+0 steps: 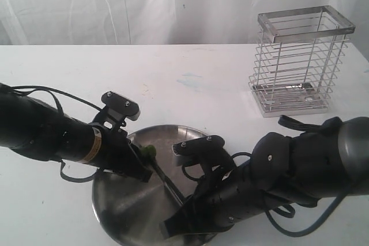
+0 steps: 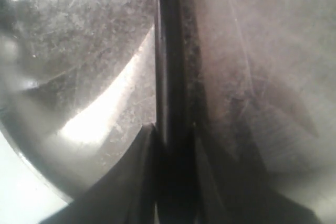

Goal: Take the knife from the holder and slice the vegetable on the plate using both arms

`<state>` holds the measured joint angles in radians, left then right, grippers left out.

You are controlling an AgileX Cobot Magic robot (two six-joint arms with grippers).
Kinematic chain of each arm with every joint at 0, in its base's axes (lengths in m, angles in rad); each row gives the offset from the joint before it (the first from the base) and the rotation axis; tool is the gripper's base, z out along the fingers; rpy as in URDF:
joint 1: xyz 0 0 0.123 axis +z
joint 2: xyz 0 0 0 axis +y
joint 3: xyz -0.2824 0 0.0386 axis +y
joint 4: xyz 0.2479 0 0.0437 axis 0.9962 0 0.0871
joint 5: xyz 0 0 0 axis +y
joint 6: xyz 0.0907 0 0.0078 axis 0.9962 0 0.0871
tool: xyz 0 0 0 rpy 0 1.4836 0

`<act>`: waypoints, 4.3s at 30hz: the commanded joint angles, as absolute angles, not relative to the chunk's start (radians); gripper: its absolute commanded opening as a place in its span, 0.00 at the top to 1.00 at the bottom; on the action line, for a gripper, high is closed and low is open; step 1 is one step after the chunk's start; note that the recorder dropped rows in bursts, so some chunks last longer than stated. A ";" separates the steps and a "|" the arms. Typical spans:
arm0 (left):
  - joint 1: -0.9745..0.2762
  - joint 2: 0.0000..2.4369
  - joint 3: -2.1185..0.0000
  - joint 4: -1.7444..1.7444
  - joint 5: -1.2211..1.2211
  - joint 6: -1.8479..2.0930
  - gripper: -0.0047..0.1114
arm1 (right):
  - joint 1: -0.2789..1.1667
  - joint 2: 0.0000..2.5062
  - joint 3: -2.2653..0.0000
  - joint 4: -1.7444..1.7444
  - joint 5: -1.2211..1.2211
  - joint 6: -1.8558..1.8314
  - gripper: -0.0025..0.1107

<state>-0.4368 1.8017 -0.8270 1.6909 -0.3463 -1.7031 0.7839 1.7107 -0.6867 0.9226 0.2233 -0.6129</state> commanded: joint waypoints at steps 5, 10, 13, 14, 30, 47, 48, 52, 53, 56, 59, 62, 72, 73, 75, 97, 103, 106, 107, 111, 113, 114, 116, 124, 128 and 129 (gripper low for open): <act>-0.441 1.790 -0.828 1.681 -0.162 -1.730 0.94 | 0.776 1.706 -0.687 0.917 0.283 -0.618 0.98; -0.441 1.768 -0.828 1.681 -0.207 -1.730 0.94 | 0.776 1.706 -0.687 0.872 0.246 -0.533 0.98; -0.441 1.768 -0.828 1.681 -0.271 -1.730 0.94 | 0.776 1.706 -0.689 0.857 0.245 -0.519 0.98; -0.441 1.768 -0.828 1.681 -0.286 -1.730 0.94 | 0.776 1.706 -0.689 0.857 0.245 -0.519 0.98; -0.441 1.768 -0.754 1.744 -0.404 -1.829 0.57 | 0.776 1.639 -0.689 0.855 0.230 -0.517 0.98; -0.441 1.580 -0.730 1.744 -0.414 -1.884 0.53 | 0.776 1.613 -0.685 0.774 0.289 -0.410 0.98; -0.441 1.569 -0.730 1.744 -0.395 -1.884 0.53 | 0.776 1.613 -0.685 0.749 0.294 -0.387 0.98; -0.441 1.549 -0.736 1.744 -0.370 -1.884 0.53 | 0.776 1.613 -0.685 0.680 0.298 -0.336 0.98; -0.441 1.549 -0.743 1.744 -0.370 -1.884 0.53 | 0.776 1.613 -0.685 0.678 0.298 -0.336 0.98; -0.441 1.547 -0.758 1.744 -0.367 -1.884 0.53 | 0.776 1.613 -0.685 0.676 0.303 -0.336 0.98; -0.441 1.543 -0.758 1.744 -0.366 -1.884 0.53 | 0.776 1.589 -0.685 0.676 0.302 -0.336 0.98; -0.441 1.533 -0.758 1.744 -0.366 -1.884 0.53 | 0.776 1.555 -0.685 0.676 0.302 -0.336 0.98; -0.441 1.524 -0.758 1.744 -0.370 -1.888 0.53 | 0.791 1.534 -0.681 0.658 0.372 -0.333 0.98; -0.441 1.524 -0.758 1.744 -0.372 -1.888 0.53 | 0.796 1.534 -0.679 0.658 0.364 -0.325 0.98; -0.441 1.524 -0.758 1.744 -0.372 -1.892 0.53 | 0.796 1.534 -0.676 0.658 0.362 -0.309 0.98; -0.441 1.524 -0.758 1.744 -0.366 -1.894 0.53 | 0.849 1.565 -0.676 0.658 0.260 -0.177 0.98; -0.441 1.524 -0.758 1.744 -0.368 -1.894 0.53 | 0.849 1.573 -0.676 0.658 0.265 -0.176 0.98; -0.441 1.524 -0.758 1.744 -0.364 -1.894 0.53 | 0.849 1.573 -0.676 0.658 0.265 -0.176 0.98; -0.441 1.524 -0.758 1.744 -0.362 -1.894 0.53 | 0.849 1.573 -0.676 0.658 0.270 -0.176 0.98; -0.441 1.524 -0.758 1.744 -0.362 -1.894 0.53 | 0.849 1.573 -0.676 0.658 0.276 -0.176 0.98; -0.441 1.524 -0.758 1.744 -0.362 -1.894 0.53 | 0.849 1.573 -0.676 0.658 0.281 -0.176 0.98; -0.441 1.524 -0.758 1.744 -0.362 -1.894 0.53 | 0.849 1.573 -0.676 0.658 0.287 -0.176 0.98; -0.441 1.524 -0.758 1.744 -0.362 -1.894 0.53 | 0.851 1.573 -0.676 0.658 0.292 -0.178 0.98; -0.441 1.524 -0.758 1.744 -0.364 -1.894 0.53 | 0.868 1.580 -0.676 0.658 0.246 -0.178 0.98; -0.441 1.524 -0.758 1.744 -0.364 -1.894 0.53 | 0.868 1.580 -0.676 0.658 0.242 -0.178 0.98; -0.441 1.524 -0.758 1.744 -0.364 -1.894 0.53 | 0.868 1.580 -0.676 0.658 0.242 -0.178 0.98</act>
<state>-0.4417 1.5362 -0.7525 1.7333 -0.3754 -1.8879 0.8653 1.5787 -0.6769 0.6673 0.2559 -0.1764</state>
